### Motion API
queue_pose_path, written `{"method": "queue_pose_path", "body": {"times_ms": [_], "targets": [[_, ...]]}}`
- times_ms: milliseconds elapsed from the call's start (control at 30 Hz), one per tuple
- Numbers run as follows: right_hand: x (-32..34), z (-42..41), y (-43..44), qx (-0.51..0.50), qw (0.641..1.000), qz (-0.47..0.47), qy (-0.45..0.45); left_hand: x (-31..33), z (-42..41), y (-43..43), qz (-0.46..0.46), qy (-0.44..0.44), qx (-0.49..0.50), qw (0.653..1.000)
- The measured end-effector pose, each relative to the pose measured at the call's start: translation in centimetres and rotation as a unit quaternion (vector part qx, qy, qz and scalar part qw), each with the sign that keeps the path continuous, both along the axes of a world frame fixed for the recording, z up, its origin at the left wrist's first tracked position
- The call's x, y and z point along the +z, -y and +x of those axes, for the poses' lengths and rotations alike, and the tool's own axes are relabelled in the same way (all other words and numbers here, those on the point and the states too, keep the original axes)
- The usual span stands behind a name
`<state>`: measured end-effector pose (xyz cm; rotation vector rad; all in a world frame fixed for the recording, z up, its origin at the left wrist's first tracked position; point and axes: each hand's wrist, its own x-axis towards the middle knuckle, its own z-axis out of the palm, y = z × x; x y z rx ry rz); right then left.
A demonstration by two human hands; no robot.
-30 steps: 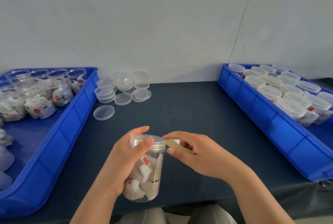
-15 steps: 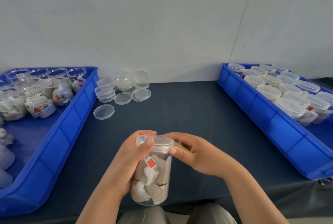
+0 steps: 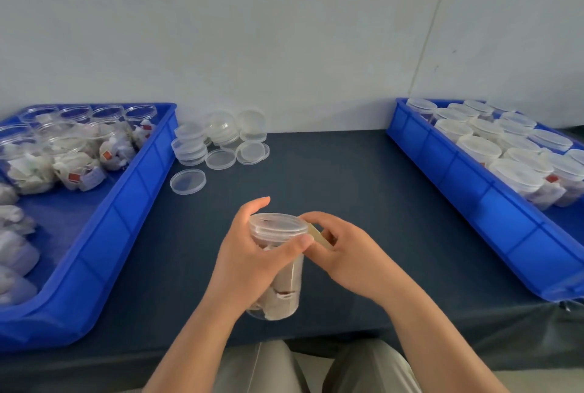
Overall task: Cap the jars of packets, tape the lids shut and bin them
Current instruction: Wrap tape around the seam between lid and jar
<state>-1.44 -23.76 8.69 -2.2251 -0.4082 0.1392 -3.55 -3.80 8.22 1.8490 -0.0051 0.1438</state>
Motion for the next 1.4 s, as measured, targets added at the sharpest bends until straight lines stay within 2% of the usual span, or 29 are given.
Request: {"method": "queue_pose_path", "body": {"times_ms": [133, 400, 567, 733, 900, 1000, 1167, 1400], "targets": [[0.7, -0.1, 0.7, 0.021, 0.999, -0.03, -0.007, 0.2, 0.5, -0.5, 0.001, -0.004, -0.002, 1.0], [2.3, -0.9, 1.7, 0.071, 0.994, -0.08, -0.011, 0.3, 0.4, -1.7, -0.07, -0.069, -0.017, 0.995], [2.9, 0.0, 2.3, 0.052, 0.994, -0.097, -0.015, -0.2, -0.2, -2.0, -0.16, -0.11, -0.07, 0.978], [2.9, 0.9, 1.9, 0.084, 0.992, -0.08, -0.052, -0.7, -0.5, -2.1, -0.234, -0.133, -0.139, 0.953], [2.7, 0.5, 1.5, 0.119, 0.99, -0.036, -0.066, -0.5, 0.0, -2.4, -0.176, -0.088, -0.164, 0.967], [2.4, 0.4, 1.5, 0.092, 0.994, -0.027, -0.056, 0.2, 0.2, -2.4, -0.091, -0.044, -0.13, 0.986], [2.0, -0.2, 0.5, 0.027, 0.998, -0.058, -0.03, 0.4, -0.1, -1.4, 0.01, -0.027, -0.088, 0.996], [2.0, -1.1, 1.6, 0.067, 0.99, -0.061, -0.106, 0.6, 0.6, -2.1, -0.028, -0.038, -0.028, 0.999]]}}
